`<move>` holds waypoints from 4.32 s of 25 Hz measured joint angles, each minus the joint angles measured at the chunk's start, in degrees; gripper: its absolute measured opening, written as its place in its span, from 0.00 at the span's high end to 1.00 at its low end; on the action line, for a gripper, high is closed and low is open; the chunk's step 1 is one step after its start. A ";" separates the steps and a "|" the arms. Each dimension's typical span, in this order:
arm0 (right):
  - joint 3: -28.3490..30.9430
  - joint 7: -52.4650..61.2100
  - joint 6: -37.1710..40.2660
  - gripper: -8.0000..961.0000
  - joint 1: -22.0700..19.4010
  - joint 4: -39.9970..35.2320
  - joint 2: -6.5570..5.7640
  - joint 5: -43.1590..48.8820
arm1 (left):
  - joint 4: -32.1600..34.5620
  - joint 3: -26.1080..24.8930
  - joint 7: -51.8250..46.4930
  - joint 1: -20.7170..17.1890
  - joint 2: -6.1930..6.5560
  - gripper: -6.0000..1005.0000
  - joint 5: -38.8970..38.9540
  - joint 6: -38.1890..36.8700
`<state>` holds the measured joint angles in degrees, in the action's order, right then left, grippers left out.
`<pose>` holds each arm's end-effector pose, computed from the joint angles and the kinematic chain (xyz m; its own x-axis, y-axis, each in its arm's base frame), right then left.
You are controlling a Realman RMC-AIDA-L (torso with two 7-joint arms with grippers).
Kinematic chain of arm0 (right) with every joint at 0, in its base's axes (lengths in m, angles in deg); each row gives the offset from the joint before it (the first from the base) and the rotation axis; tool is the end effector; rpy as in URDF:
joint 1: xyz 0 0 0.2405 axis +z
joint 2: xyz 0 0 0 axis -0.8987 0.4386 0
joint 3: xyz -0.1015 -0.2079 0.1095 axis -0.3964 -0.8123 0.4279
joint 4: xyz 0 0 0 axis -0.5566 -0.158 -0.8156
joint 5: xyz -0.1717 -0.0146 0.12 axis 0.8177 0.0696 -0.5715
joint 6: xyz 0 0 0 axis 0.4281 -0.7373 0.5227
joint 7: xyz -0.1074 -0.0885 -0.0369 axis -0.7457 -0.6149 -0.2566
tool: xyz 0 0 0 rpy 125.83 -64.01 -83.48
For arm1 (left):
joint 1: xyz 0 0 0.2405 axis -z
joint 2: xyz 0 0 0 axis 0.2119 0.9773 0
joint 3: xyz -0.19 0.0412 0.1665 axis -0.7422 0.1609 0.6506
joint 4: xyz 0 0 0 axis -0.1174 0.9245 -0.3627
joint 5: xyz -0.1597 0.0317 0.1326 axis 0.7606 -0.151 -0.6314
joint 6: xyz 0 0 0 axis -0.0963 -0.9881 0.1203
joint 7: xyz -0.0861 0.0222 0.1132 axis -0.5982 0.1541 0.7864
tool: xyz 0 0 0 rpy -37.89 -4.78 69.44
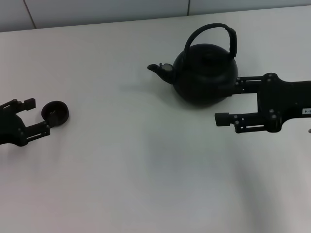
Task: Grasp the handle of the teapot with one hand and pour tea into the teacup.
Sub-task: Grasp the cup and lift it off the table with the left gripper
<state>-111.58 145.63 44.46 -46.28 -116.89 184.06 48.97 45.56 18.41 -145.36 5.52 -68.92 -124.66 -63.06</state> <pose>0.2410 0.2836 0.0619 0.8305 -0.2536 -0.4959 -0.3550 -0.9271 -0.1205 -0.3243 0.3097 0.0222 0.8204 0.3324 0.4652 0.5336 -0.7373 -0.4142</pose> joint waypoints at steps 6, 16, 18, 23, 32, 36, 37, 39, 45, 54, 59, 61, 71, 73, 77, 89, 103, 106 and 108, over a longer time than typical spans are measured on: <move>0.00 0.03 -0.03 0.25 0.25 0.15 0.05 0.00 | -0.42 0.86 -0.09 0.40 -0.11 0.23 0.28 3.10; 0.00 0.08 -0.02 0.25 0.31 0.22 0.11 0.00 | -2.57 0.87 -0.06 2.31 0.05 0.23 0.05 4.81; 0.00 0.08 -0.01 0.25 0.34 0.29 0.13 0.00 | -2.98 0.87 -0.04 2.58 0.13 0.24 0.03 5.26; 0.00 0.08 0.00 0.25 0.44 0.62 0.14 0.00 | -3.17 1.27 -0.01 2.71 0.10 0.24 0.00 6.46; 0.00 0.08 0.00 0.25 1.22 1.31 0.14 0.00 | -4.17 2.96 0.00 2.75 0.17 0.25 -0.03 8.76; 0.00 0.08 0.00 0.25 1.69 1.59 0.10 0.00 | -4.45 3.01 0.00 2.89 0.16 0.25 -0.03 9.34; 0.00 0.09 -0.01 0.25 1.78 1.64 0.09 0.00 | -4.48 3.03 0.00 2.89 0.15 0.25 -0.03 9.46; 0.00 0.08 -0.01 0.25 1.89 1.67 0.08 0.00 | -4.51 3.15 0.00 2.93 0.11 0.25 -0.03 9.63; 0.00 0.08 -0.40 0.25 2.04 1.74 0.05 0.00 | -5.51 4.70 0.00 3.56 0.04 0.26 -0.03 10.94; 0.00 0.08 -0.72 0.25 2.50 2.58 -0.03 0.00 | -5.97 5.17 0.00 4.37 0.10 0.27 -0.05 11.90; 0.00 0.08 -0.72 0.25 2.50 2.60 -0.04 0.00 | -5.97 5.19 0.00 4.44 0.13 0.27 -0.09 12.01; 0.00 0.08 -0.72 0.25 2.52 2.60 -0.04 0.00 | -5.97 5.37 0.00 4.44 0.13 0.27 -0.10 12.01; 0.00 0.08 -0.71 0.25 2.76 2.56 -0.04 0.00 | -5.97 6.39 0.00 4.43 0.13 0.28 -0.12 12.19; 0.00 0.08 -0.71 0.25 2.77 2.56 -0.04 0.00 | -5.97 6.77 0.00 4.40 0.11 0.28 -0.12 12.90; 0.00 0.09 -0.71 0.25 2.77 2.56 -0.04 0.00 | -5.97 6.83 0.00 4.39 0.03 0.28 -0.12 13.35; 0.00 0.14 -0.71 0.25 2.77 2.56 -0.04 0.00 | -5.97 10.45 -0.07 4.39 -0.08 0.29 0.30 16.93; 0.09 0.17 -1.32 0.25 2.83 2.56 -0.04 0.00 | -5.40 10.87 -0.38 4.50 0.02 0.33 0.37 15.70; 0.13 0.17 -1.40 0.25 2.84 2.56 -0.04 0.00 | -5.30 10.89 -0.44 4.85 -0.05 0.32 0.40 14.36; 0.35 0.17 -1.41 0.25 2.85 2.56 -0.04 0.00 | -5.28 10.90 -0.46 5.28 -0.10 0.32 0.45 13.35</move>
<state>-111.23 145.80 43.05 -43.42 -114.33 184.02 48.97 40.29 29.31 -145.82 10.80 -69.02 -124.21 -49.71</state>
